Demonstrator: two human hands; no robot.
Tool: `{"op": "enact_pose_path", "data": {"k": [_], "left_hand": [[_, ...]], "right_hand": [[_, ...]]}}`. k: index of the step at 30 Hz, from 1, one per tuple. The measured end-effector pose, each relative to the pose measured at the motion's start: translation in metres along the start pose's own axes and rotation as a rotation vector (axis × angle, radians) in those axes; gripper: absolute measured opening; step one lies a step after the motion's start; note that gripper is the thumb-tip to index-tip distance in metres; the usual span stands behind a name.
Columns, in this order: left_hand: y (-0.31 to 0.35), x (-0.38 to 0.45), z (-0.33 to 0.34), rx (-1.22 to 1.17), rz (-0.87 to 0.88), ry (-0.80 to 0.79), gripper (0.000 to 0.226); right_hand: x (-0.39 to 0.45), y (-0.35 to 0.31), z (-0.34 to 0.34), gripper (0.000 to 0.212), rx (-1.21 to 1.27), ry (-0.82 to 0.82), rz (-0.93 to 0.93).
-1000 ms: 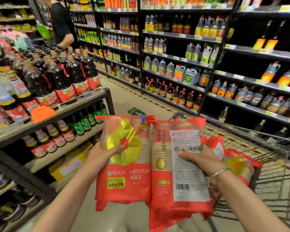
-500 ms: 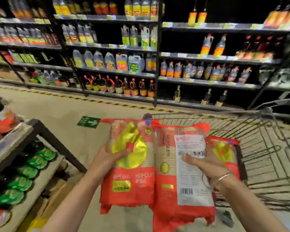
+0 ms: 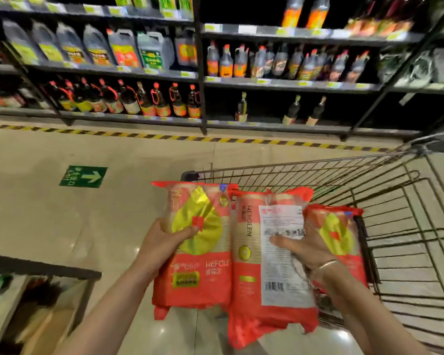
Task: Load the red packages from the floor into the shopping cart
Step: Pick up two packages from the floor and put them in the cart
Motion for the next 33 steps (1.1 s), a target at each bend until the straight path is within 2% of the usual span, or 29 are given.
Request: {"op": "enact_pose_path", "data": {"k": [2, 4, 7, 8, 10, 13, 16, 19, 21, 26, 30, 33], "left_hand": [[-0.004, 0.032, 0.01, 0.041, -0.022, 0.003, 0.072], [-0.013, 0.06, 0.018, 0.07, -0.056, 0.023, 0.065], [-0.042, 0.102, 0.031, 0.105, -0.121, 0.019, 0.071], [-0.051, 0.111, 0.034, 0.122, -0.153, 0.036, 0.068], [-0.069, 0.129, 0.039, 0.165, -0.181, 0.04, 0.067], [-0.087, 0.145, 0.052, 0.203, -0.166, 0.004, 0.076], [-0.093, 0.155, 0.058, 0.299, -0.232, 0.057, 0.074], [-0.11, 0.168, 0.055, 0.375, -0.258, 0.055, 0.092], [-0.122, 0.174, 0.051, 0.4, -0.273, 0.047, 0.097], [-0.096, 0.161, 0.057, 0.41, -0.313, 0.074, 0.077], [-0.067, 0.148, 0.06, 0.543, -0.177, 0.05, 0.079], [-0.02, 0.135, 0.063, 0.764, 0.049, 0.045, 0.091]], "right_hand": [[0.035, 0.004, 0.001, 0.11, 0.007, -0.002, 0.03], [0.062, 0.004, 0.003, 0.1, -0.086, 0.022, 0.053], [0.097, 0.019, 0.01, 0.046, -0.155, 0.052, 0.112], [0.107, 0.028, 0.011, 0.038, -0.175, 0.076, 0.133], [0.128, 0.049, 0.017, 0.044, -0.218, 0.125, 0.163], [0.146, 0.075, 0.026, 0.079, -0.276, 0.16, 0.214], [0.152, 0.086, 0.033, 0.067, -0.296, 0.209, 0.238], [0.152, 0.088, 0.037, 0.065, -0.318, 0.232, 0.225], [0.153, 0.088, 0.039, 0.068, -0.325, 0.23, 0.24], [0.149, 0.079, 0.039, 0.077, -0.418, 0.255, 0.274], [0.132, 0.047, 0.035, 0.108, -0.595, 0.285, 0.143], [0.108, 0.009, 0.023, 0.102, -0.755, 0.357, -0.057]]}}
Point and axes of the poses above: each hand's wrist, its own x-axis towards the middle knuckle, its own z-axis out of the palm, y = z × x, the point moved 5 cm from there along x, towards the middle knuckle, and after that the axes turned 2 degrees about y, right-handed, at the moved point
